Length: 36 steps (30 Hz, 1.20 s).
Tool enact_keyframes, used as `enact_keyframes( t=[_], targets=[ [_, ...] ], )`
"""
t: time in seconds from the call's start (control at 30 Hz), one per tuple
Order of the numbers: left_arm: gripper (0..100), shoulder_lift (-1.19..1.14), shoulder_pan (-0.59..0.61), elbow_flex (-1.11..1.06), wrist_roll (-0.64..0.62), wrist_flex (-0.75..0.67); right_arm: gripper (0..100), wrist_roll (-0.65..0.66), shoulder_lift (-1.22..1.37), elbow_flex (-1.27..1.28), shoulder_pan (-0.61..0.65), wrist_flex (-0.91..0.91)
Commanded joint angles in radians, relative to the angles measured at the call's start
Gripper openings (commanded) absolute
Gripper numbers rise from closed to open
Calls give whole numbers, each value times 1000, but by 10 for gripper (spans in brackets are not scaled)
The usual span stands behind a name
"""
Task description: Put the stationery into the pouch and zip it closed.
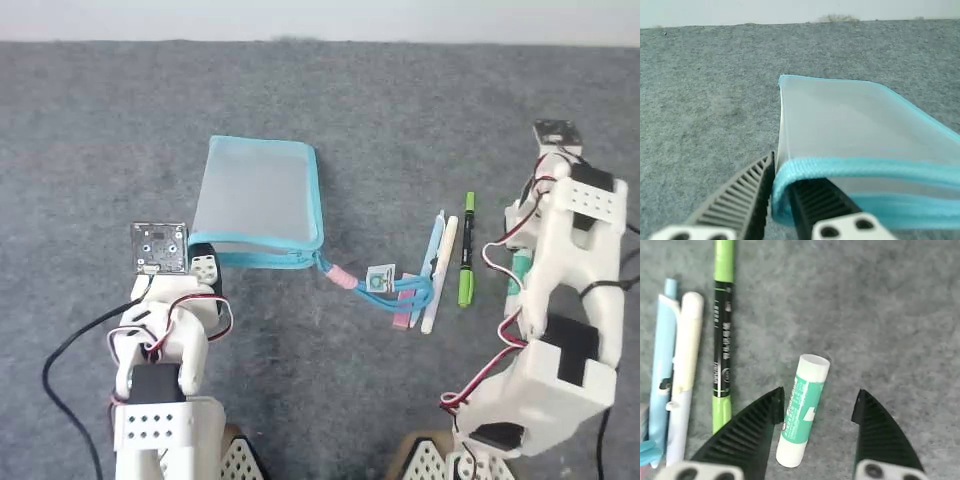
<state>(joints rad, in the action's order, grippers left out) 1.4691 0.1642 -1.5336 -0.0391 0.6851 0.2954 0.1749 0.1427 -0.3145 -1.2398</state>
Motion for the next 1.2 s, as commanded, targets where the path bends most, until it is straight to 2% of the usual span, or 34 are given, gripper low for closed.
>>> enact_keyframes(
  t=[0.0, 0.2, 0.33, 0.53, 0.73, 1.1, 1.17],
  targets=[
    [12, 15, 6, 15, 5, -34, 217, 6, -22, -55, -22, -42],
    [12, 15, 6, 15, 5, -34, 218, -29, -22, -15, 15, -168],
    [12, 15, 6, 8, 5, -35, 219, -28, -24, 144, 19, -102],
    [12, 15, 3, 7, 6, -37, 218, -21, -22, 351, 13, 136],
    [12, 15, 5, 7, 6, -37, 210, -20, -12, 365, 10, 151],
    [12, 15, 6, 7, 6, -37, 8, -20, -27, 365, -85, 145],
    [12, 15, 6, 5, 6, -37, 8, -20, -56, 368, -82, 143]
  ],
)
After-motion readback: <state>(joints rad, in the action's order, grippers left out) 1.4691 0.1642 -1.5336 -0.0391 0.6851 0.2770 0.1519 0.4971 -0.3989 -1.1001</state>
